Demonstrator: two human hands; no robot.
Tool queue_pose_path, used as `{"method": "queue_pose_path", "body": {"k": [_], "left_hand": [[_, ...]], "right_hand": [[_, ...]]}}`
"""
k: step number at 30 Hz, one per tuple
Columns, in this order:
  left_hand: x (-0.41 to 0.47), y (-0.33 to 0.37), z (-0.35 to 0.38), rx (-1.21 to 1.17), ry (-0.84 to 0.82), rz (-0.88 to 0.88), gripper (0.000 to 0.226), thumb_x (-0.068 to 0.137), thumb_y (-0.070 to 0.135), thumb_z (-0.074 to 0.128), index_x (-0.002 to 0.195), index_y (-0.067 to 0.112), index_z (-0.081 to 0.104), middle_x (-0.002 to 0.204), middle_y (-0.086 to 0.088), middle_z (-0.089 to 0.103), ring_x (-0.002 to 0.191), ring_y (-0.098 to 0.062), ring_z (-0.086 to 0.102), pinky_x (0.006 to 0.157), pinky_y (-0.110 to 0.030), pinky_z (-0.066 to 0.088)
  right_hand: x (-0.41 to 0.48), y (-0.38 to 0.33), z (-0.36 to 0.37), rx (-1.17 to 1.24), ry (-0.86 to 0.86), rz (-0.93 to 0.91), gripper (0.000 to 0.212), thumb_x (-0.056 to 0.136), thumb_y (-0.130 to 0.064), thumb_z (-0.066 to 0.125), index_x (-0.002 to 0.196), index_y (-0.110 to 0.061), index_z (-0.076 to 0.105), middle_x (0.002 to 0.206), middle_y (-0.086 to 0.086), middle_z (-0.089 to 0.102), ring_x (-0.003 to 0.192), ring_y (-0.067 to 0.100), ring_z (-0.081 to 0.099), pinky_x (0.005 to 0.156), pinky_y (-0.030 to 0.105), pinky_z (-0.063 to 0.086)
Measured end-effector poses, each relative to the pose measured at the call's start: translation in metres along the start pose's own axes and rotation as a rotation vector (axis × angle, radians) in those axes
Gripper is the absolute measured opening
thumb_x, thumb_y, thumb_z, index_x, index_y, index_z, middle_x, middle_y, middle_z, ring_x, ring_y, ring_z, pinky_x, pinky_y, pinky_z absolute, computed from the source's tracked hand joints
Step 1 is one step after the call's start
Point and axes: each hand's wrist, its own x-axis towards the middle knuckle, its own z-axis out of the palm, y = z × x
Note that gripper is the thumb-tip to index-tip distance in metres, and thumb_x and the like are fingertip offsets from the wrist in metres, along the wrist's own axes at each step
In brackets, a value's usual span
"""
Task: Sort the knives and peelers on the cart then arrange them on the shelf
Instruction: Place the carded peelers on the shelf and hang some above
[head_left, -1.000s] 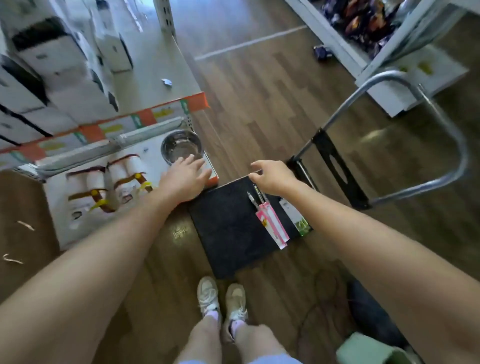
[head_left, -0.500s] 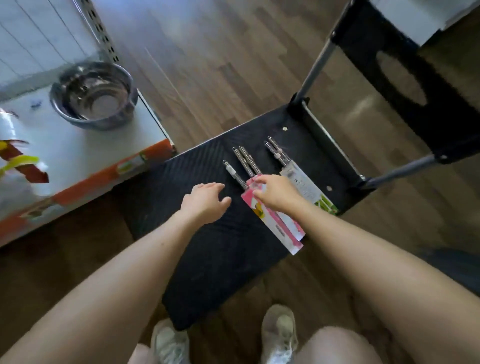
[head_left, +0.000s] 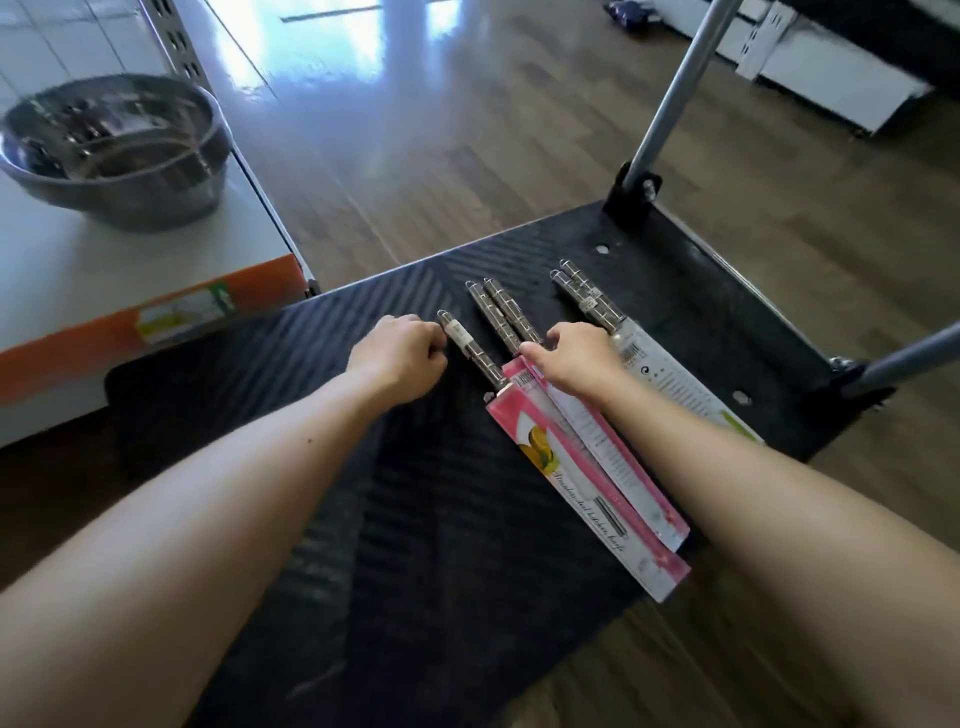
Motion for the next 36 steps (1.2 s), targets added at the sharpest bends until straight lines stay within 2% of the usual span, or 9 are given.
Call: {"method": "queue_pose_path", "body": {"k": [6,9,11,13,16,23,29,32,36], "left_hand": [[-0.020,0.024,0.003,-0.189,-0.071,-0.057,0.025,0.086,0.020,0.050,0.102,0.018,0.068,0.105,-0.006,0.069,0.099,-0.024,0.062,0.088,-0.034,0.050],[-0.017,0.032,0.001,-0.282,-0.217,-0.139,0.021,0.087,0.017,0.048,0.092,0.016,0.068,0.090,-0.005,0.067,0.086,-0.020,0.062,0.081,-0.029,0.049],[-0.016,0.040,-0.003,-0.589,-0.301,-0.309,0.019,0.091,0.013,0.043,0.086,0.015,0.061,0.081,-0.003,0.060,0.074,-0.016,0.058,0.068,-0.025,0.048],[-0.020,0.048,-0.007,-0.932,-0.360,-0.485,0.019,0.096,0.012,0.038,0.102,0.009,0.056,0.098,-0.007,0.059,0.090,-0.020,0.061,0.070,-0.024,0.046],[-0.026,0.055,-0.007,-1.183,-0.431,-0.590,0.026,0.098,0.010,0.034,0.115,0.000,0.051,0.128,-0.015,0.052,0.124,-0.026,0.050,0.096,-0.034,0.042],[-0.021,0.051,-0.006,-1.272,-0.441,-0.664,0.043,0.097,0.017,0.039,0.136,-0.001,0.039,0.137,-0.014,0.049,0.128,-0.023,0.048,0.106,-0.034,0.036],[-0.002,0.041,-0.009,-1.372,-0.318,-0.730,0.019,0.096,0.014,0.037,0.107,0.007,0.051,0.114,-0.010,0.057,0.124,-0.021,0.050,0.095,-0.029,0.039],[0.006,0.036,-0.006,-1.418,-0.285,-0.745,0.030,0.097,0.015,0.036,0.121,0.006,0.050,0.120,-0.008,0.056,0.122,-0.023,0.051,0.093,-0.030,0.040],[0.014,0.029,0.001,-1.424,-0.291,-0.743,0.024,0.097,0.016,0.034,0.091,0.013,0.057,0.093,-0.001,0.059,0.084,-0.015,0.059,0.085,-0.027,0.041]], "right_hand": [[-0.012,0.006,0.000,-0.038,-0.031,0.046,0.047,0.091,-0.048,0.048,0.061,-0.013,0.046,0.069,0.002,0.050,0.077,0.024,0.052,0.048,0.026,0.029],[-0.011,0.006,-0.006,-0.082,-0.084,0.027,0.038,0.092,-0.039,0.050,0.073,-0.007,0.058,0.083,0.008,0.058,0.078,0.023,0.051,0.052,0.027,0.034],[-0.013,0.006,-0.008,-0.081,-0.111,0.020,0.037,0.092,-0.037,0.053,0.089,-0.003,0.066,0.089,0.010,0.061,0.078,0.021,0.051,0.051,0.028,0.035],[-0.014,0.007,-0.008,-0.054,-0.132,0.031,0.035,0.090,-0.035,0.057,0.092,-0.001,0.066,0.090,0.010,0.063,0.080,0.021,0.054,0.056,0.029,0.041],[-0.012,0.007,-0.008,0.039,-0.144,0.078,0.041,0.086,-0.035,0.064,0.108,-0.001,0.066,0.107,0.011,0.067,0.099,0.024,0.062,0.080,0.033,0.051],[-0.008,0.009,-0.001,0.283,-0.181,0.190,0.051,0.078,-0.032,0.073,0.116,-0.001,0.061,0.116,0.013,0.064,0.106,0.026,0.061,0.094,0.040,0.052],[-0.001,-0.001,-0.007,0.327,-0.045,0.104,0.055,0.089,-0.035,0.060,0.134,-0.006,0.047,0.139,0.010,0.050,0.129,0.026,0.045,0.108,0.036,0.037],[0.011,-0.012,-0.009,0.341,-0.032,0.063,0.058,0.089,-0.036,0.059,0.136,-0.005,0.045,0.140,0.011,0.050,0.129,0.027,0.046,0.109,0.035,0.036],[0.023,-0.022,-0.002,0.387,-0.021,0.040,0.047,0.087,-0.032,0.063,0.118,0.003,0.059,0.119,0.017,0.064,0.109,0.029,0.060,0.099,0.042,0.045]]}}
